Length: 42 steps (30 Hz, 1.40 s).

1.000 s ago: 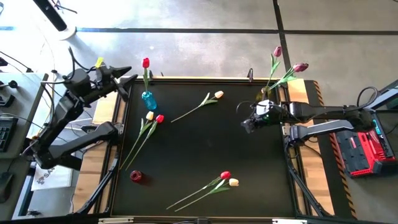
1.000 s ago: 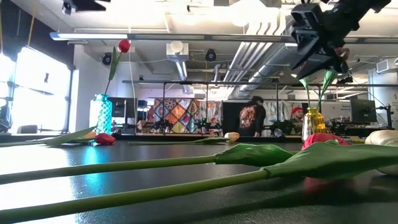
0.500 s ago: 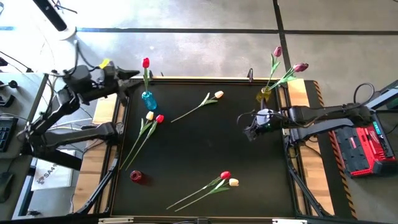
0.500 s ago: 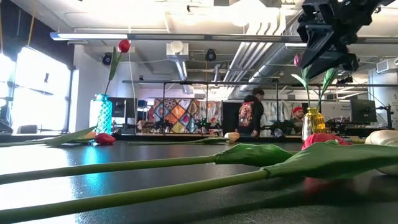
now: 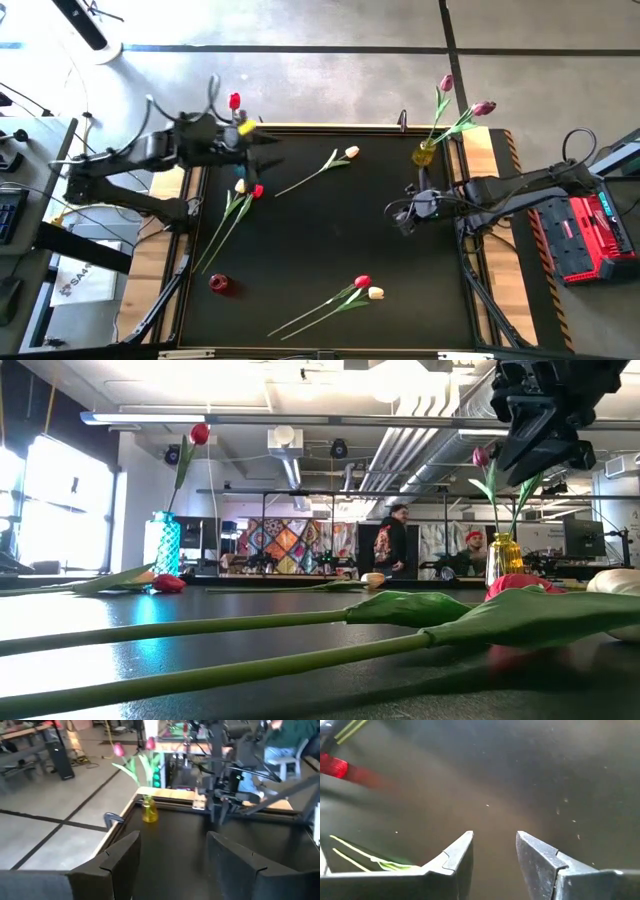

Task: Sort flowers into vase by color
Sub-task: Put the bottom light red flower into the blue vase

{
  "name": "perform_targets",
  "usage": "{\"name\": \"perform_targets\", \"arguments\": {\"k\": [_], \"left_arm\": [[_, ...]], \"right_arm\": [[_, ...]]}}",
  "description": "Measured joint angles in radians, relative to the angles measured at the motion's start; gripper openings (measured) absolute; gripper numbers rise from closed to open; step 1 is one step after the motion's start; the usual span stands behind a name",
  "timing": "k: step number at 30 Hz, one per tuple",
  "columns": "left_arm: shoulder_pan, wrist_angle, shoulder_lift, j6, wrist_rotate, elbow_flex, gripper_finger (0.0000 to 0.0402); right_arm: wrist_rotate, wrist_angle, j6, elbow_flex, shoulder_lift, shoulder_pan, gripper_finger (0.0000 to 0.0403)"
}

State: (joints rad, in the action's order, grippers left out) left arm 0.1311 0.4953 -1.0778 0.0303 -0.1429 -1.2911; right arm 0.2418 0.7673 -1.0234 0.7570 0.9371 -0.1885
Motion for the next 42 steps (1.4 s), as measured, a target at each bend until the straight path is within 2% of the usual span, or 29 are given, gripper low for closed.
{"name": "perform_targets", "arguments": {"k": [8, 13, 31, 42], "left_arm": [[-0.185, -0.003, -0.157, -0.065, -0.078, -0.058, 0.0211], [-0.275, -0.035, -0.257, -0.166, -0.079, -0.058, 0.0211], [-0.483, -0.06, -0.609, -0.605, -0.07, -0.058, 0.0211], [-0.589, -0.1, -0.793, -0.771, -0.068, -0.057, 0.0211]], "right_arm": [[0.024, 0.032, -0.016, 0.0, 0.0, -0.029, 0.0138], [0.024, 0.032, -0.008, 0.0, 0.0, -0.03, 0.0138], [0.017, 0.031, 0.102, 0.0, 0.0, -0.041, 0.0138], [0.024, 0.031, 0.126, 0.0, 0.0, -0.049, 0.0138]]}}
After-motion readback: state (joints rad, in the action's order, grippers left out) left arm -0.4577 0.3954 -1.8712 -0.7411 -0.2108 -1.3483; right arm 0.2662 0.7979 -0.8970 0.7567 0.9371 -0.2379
